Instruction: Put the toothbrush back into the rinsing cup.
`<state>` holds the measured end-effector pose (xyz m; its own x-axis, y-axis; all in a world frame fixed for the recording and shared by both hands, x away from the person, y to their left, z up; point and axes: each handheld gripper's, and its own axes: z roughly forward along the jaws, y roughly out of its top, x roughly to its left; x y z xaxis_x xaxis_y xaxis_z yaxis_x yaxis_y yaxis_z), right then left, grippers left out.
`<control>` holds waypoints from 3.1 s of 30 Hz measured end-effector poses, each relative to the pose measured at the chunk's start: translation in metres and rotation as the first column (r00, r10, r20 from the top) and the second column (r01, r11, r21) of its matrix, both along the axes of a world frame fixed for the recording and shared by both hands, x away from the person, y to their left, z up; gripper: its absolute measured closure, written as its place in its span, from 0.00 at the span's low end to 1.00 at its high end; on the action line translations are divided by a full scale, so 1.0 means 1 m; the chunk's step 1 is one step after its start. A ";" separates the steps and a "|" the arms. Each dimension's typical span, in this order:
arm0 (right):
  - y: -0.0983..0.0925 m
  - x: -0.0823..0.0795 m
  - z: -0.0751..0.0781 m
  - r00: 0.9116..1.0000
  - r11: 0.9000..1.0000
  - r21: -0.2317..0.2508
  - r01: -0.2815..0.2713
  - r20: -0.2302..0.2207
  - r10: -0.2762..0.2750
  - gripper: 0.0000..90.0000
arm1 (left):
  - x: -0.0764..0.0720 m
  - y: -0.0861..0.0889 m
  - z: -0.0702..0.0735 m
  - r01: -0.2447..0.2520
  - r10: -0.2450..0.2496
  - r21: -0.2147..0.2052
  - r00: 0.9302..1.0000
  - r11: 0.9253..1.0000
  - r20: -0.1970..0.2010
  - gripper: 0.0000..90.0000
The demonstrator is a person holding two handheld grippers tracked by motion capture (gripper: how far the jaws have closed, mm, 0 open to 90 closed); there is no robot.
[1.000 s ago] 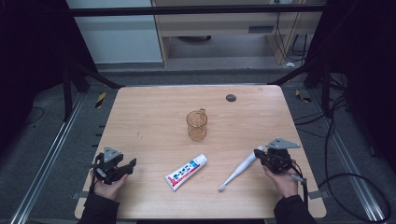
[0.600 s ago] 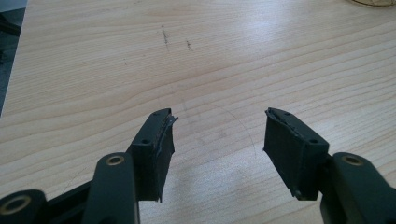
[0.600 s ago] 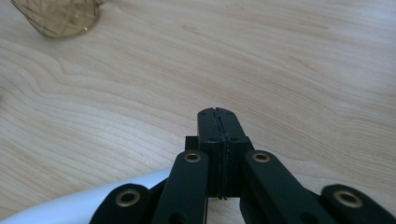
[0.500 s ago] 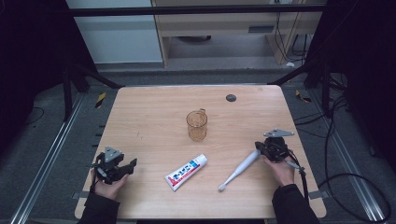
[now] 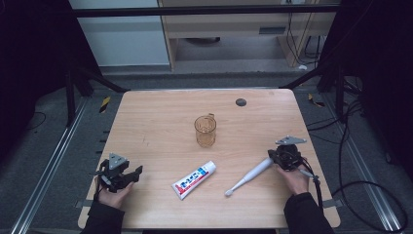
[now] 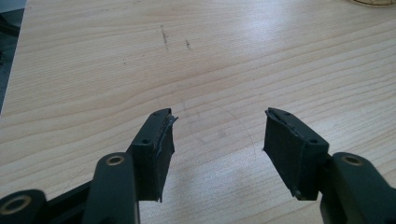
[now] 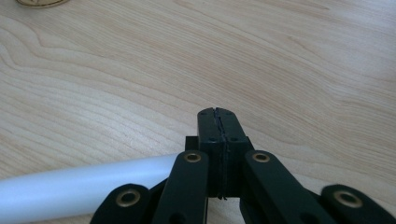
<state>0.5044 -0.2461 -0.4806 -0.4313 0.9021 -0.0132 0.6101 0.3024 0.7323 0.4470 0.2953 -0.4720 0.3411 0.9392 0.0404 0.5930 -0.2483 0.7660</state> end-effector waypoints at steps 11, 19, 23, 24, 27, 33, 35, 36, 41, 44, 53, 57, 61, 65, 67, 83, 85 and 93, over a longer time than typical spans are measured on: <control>-0.003 -0.009 0.002 1.000 1.000 -0.030 -0.007 -0.005 0.007 1.00 | 0.000 0.000 0.000 0.000 0.000 -0.001 1.000 1.000 0.000 0.46; -0.005 -0.018 0.003 1.000 0.999 -0.035 -0.015 -0.012 0.015 1.00 | 0.000 0.000 0.001 0.000 0.000 -0.003 1.000 1.000 0.001 0.46; -0.006 -0.022 0.003 1.000 0.999 -0.031 -0.019 -0.010 0.019 1.00 | 0.000 0.001 0.000 -0.002 0.002 -0.003 1.000 1.000 -0.001 0.46; -0.007 -0.024 0.004 1.000 0.999 -0.029 -0.020 -0.011 0.019 1.00 | -0.001 0.001 0.001 -0.002 0.002 -0.003 1.000 1.000 -0.001 0.46; -0.007 -0.028 0.004 1.000 0.999 -0.032 -0.024 -0.011 0.024 1.00 | -0.001 0.001 0.001 -0.002 0.002 -0.004 1.000 1.000 0.000 0.46; -0.007 -0.035 0.006 0.999 0.999 -0.024 -0.036 -0.014 0.036 1.00 | -0.001 0.001 0.001 -0.003 0.003 -0.004 1.000 1.000 0.000 0.46; -0.007 -0.036 0.006 0.999 0.999 -0.025 -0.042 -0.015 0.041 1.00 | -0.001 0.001 0.001 -0.005 0.005 -0.005 1.000 1.000 0.002 0.46; -0.007 -0.037 0.006 0.999 0.999 -0.021 -0.038 -0.020 0.037 1.00 | -0.001 0.002 0.001 -0.005 0.005 -0.005 1.000 1.000 0.003 0.46; -0.006 -0.042 0.006 0.999 0.999 -0.017 -0.047 -0.024 0.047 1.00 | -0.002 0.002 0.001 -0.007 0.007 -0.004 1.000 1.000 0.003 0.46; -0.005 -0.044 0.006 0.998 0.998 -0.021 -0.054 -0.023 0.053 1.00 | -0.002 0.002 0.001 -0.008 0.008 -0.005 1.000 1.000 0.004 0.46; -0.006 -0.048 0.005 0.998 0.998 -0.023 -0.057 -0.028 0.056 1.00 | -0.002 0.002 0.001 -0.007 0.007 -0.004 1.000 1.000 0.004 0.46; -0.006 -0.046 0.007 0.999 0.999 -0.018 -0.041 0.001 0.041 1.00 | -0.001 0.001 0.001 -0.006 0.006 -0.002 1.000 1.000 0.002 0.46; -0.008 -0.040 0.008 1.000 1.000 -0.005 -0.008 0.008 0.008 1.00 | -0.001 0.001 0.001 -0.005 0.005 0.000 1.000 1.000 0.002 0.46; -0.010 -0.035 0.004 1.000 1.000 -0.007 0.005 -0.013 -0.005 1.00 | -0.001 0.001 0.001 -0.005 0.005 0.000 1.000 1.000 0.000 0.46; -0.010 -0.034 0.002 1.000 1.000 -0.021 0.004 -0.014 -0.005 1.00 | -0.001 0.001 0.000 -0.005 0.005 0.000 1.000 1.000 -0.001 0.46; -0.010 -0.046 0.001 0.999 0.999 -0.032 -0.018 -0.035 0.017 1.00 | -0.001 0.002 0.001 -0.010 0.010 -0.002 1.000 1.000 0.001 0.46; -0.008 -0.047 0.001 0.999 0.999 -0.035 -0.027 -0.037 0.025 1.00 | -0.001 0.002 0.001 -0.010 0.010 -0.002 1.000 1.000 0.002 0.46; -0.006 -0.056 0.001 0.998 0.999 -0.025 -0.039 -0.049 0.037 1.00 | -0.002 0.002 0.001 -0.009 0.009 -0.002 1.000 1.000 0.004 0.46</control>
